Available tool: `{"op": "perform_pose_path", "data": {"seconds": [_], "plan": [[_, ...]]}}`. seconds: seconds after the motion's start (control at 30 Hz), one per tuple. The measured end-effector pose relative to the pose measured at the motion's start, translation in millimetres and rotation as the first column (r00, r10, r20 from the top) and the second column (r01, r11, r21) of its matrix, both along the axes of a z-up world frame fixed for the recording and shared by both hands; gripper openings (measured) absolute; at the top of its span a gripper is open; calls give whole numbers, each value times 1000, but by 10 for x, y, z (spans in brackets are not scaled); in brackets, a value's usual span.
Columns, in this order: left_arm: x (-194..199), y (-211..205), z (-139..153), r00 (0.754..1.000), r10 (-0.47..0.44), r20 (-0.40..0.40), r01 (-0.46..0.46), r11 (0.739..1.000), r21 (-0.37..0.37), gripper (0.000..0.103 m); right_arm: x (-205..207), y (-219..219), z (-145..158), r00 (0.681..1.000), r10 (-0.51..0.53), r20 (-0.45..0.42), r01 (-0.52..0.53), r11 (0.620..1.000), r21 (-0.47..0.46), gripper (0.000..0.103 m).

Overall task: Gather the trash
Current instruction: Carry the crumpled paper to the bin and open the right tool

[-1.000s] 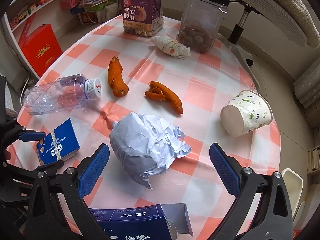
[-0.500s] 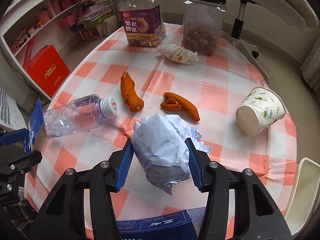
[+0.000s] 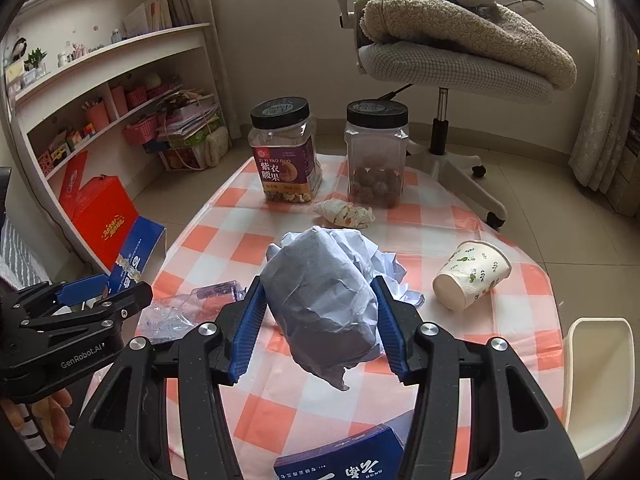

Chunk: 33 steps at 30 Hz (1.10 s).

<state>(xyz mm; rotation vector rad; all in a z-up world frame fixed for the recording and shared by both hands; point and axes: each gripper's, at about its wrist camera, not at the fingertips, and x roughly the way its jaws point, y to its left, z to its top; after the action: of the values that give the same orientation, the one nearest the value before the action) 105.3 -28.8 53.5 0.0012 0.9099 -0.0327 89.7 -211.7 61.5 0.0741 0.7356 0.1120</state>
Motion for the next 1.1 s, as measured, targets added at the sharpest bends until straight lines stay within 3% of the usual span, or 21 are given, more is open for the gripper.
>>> {"op": "perform_pose_path", "data": {"seconds": [0.33, 1.1], "plan": [[-148, -293, 208, 991, 16, 130, -16, 1000, -2, 61, -230, -159, 173, 993, -63, 100, 68, 997, -43, 51], [-359, -1285, 333, 972, -153, 180, 162, 986, -36, 61, -659, -1092, 310, 960, -251, 126, 261, 962, -78, 52]]}}
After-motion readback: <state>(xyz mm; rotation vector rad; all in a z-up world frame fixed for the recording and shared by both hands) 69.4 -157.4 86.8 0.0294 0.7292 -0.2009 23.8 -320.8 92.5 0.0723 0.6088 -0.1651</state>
